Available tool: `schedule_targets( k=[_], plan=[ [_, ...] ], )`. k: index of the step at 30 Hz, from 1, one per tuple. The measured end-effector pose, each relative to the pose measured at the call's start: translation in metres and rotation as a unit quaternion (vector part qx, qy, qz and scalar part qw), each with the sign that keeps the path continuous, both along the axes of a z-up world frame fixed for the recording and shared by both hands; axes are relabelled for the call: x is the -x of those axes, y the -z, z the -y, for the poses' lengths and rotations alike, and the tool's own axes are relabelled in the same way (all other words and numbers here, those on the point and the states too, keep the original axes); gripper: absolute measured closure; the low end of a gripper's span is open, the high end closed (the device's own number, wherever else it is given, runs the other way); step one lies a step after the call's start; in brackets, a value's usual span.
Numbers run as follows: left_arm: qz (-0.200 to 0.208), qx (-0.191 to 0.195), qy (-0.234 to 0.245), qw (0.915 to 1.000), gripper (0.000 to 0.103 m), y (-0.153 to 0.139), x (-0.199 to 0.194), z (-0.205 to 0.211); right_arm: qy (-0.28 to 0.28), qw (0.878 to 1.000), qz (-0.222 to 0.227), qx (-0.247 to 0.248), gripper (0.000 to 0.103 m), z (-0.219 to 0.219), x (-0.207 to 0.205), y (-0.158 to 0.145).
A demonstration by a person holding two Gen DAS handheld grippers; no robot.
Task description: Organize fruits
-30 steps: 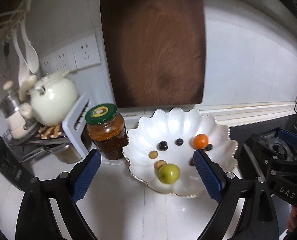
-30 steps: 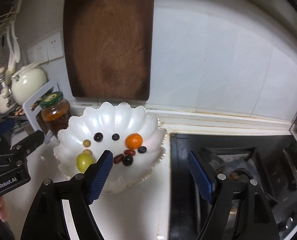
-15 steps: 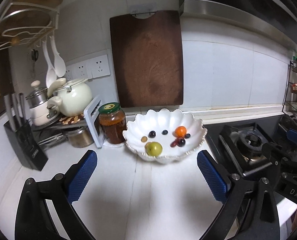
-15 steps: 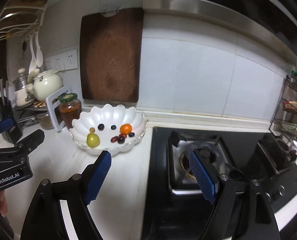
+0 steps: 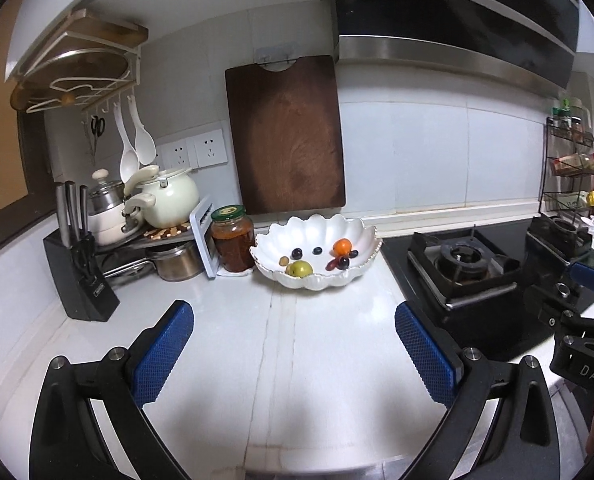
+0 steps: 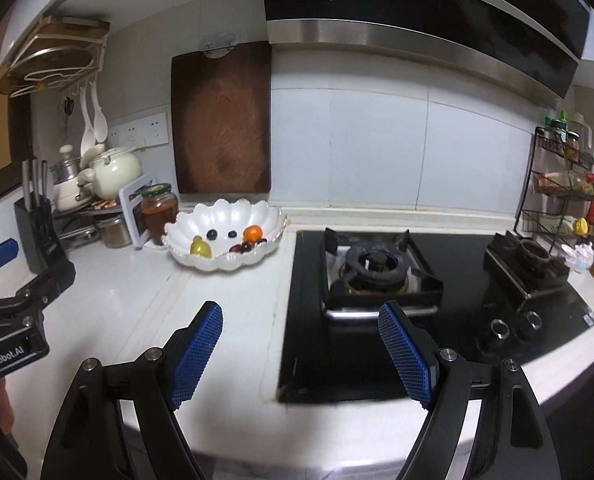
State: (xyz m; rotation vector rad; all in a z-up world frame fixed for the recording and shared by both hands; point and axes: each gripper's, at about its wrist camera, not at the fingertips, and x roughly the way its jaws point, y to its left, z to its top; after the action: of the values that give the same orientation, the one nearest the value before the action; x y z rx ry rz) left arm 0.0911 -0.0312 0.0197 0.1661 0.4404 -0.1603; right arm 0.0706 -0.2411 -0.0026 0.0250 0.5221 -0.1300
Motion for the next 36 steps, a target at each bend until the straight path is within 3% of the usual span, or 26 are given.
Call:
schedule_targets(
  k=[12,36],
  plan=[
    [0.007,-0.007,0.009,0.9999,0.000,0.001,0.051,-0.006,0.009,1.000,0.003,0.009,0.022,-0.004,0.058,0.002],
    [0.016,0.010,0.022,0.9996,0.000,-0.002,0.083,-0.015,0.000,1.000,0.018,-0.005,0.022,-0.007,0.087,-0.004]
  ],
)
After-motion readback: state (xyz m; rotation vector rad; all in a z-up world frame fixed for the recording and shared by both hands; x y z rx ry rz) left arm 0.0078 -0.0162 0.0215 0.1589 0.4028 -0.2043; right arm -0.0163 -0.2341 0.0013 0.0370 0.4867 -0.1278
